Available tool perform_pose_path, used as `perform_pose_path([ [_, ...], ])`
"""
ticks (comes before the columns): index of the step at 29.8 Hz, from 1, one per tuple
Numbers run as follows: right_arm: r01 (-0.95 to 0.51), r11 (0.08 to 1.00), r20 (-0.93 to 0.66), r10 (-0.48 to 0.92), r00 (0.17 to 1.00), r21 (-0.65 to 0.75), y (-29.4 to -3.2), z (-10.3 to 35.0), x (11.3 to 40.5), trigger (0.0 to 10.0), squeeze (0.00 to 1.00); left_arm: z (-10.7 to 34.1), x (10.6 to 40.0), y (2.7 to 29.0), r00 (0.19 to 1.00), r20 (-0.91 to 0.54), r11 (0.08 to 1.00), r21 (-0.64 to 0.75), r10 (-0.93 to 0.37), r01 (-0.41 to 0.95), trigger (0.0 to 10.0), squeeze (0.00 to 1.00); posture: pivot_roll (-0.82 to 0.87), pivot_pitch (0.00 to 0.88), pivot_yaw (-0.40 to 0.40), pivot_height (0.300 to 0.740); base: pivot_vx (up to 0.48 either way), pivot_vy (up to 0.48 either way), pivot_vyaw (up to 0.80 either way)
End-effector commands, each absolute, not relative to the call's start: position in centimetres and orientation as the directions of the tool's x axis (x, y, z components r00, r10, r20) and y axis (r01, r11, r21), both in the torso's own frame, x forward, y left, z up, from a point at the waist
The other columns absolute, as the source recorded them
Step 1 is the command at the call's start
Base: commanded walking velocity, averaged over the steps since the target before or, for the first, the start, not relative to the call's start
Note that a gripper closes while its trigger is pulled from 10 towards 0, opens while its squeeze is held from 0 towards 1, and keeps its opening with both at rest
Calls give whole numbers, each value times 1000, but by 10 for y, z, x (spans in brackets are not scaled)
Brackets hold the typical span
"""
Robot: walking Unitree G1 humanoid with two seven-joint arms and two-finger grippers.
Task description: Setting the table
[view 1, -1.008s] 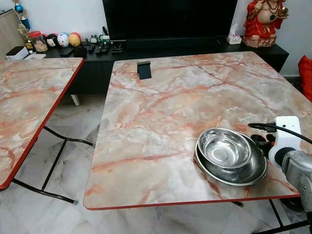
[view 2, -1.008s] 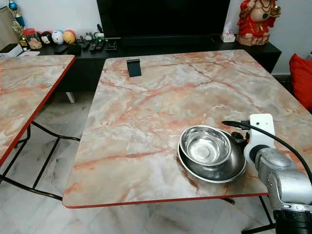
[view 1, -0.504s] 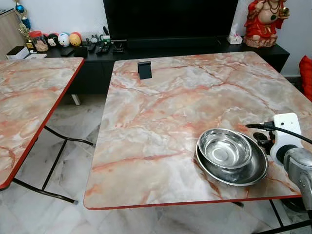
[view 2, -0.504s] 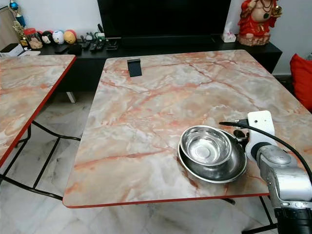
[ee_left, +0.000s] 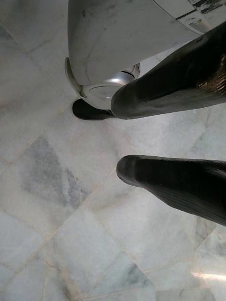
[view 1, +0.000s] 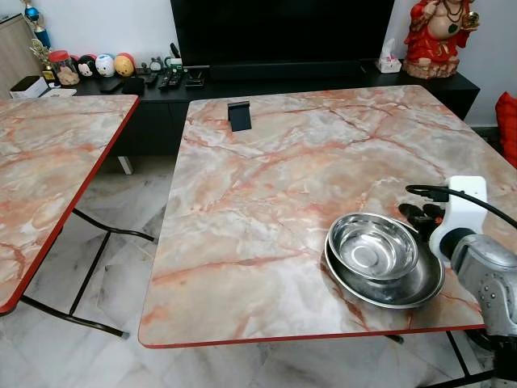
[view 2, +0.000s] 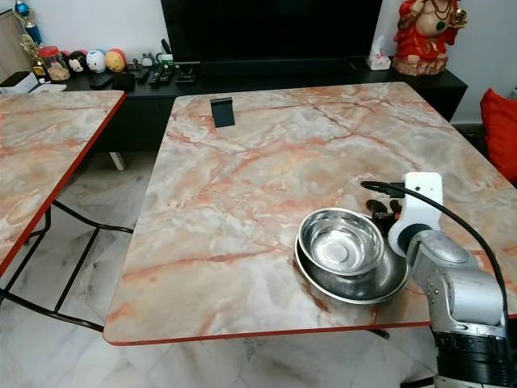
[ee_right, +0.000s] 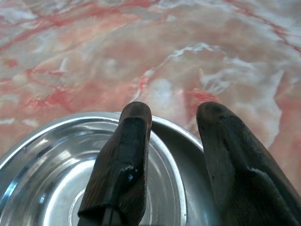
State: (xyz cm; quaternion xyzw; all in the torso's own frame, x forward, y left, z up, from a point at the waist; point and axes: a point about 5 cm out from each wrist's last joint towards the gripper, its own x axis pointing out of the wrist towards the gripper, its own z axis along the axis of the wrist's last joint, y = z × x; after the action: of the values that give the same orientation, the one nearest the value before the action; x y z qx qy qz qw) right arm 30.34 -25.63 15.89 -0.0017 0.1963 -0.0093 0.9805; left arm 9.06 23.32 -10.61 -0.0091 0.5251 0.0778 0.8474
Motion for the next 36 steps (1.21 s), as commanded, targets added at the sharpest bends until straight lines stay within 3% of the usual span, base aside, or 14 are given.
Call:
perform_pose_path([
  [1,-17,999,-416,-6,909,-51,-252,160,305,10000,0,-107,86,234,422,-898,989,73,121,-129,10000,0,-139,0,37,732,0,0,0],
  [12,-56,983,-526,-45,849,-173,-258,142,296,10000,0,-107,87,234,423,-899,989,68,117,-128,10000,0,-139,0,38,732,0,0,0],
  [36,-15,954,-553,-162,817,-301,-280,140,289,10000,0,-107,87,234,421,-900,990,63,110,-126,10000,0,-149,0,53,732,0,0,0],
])
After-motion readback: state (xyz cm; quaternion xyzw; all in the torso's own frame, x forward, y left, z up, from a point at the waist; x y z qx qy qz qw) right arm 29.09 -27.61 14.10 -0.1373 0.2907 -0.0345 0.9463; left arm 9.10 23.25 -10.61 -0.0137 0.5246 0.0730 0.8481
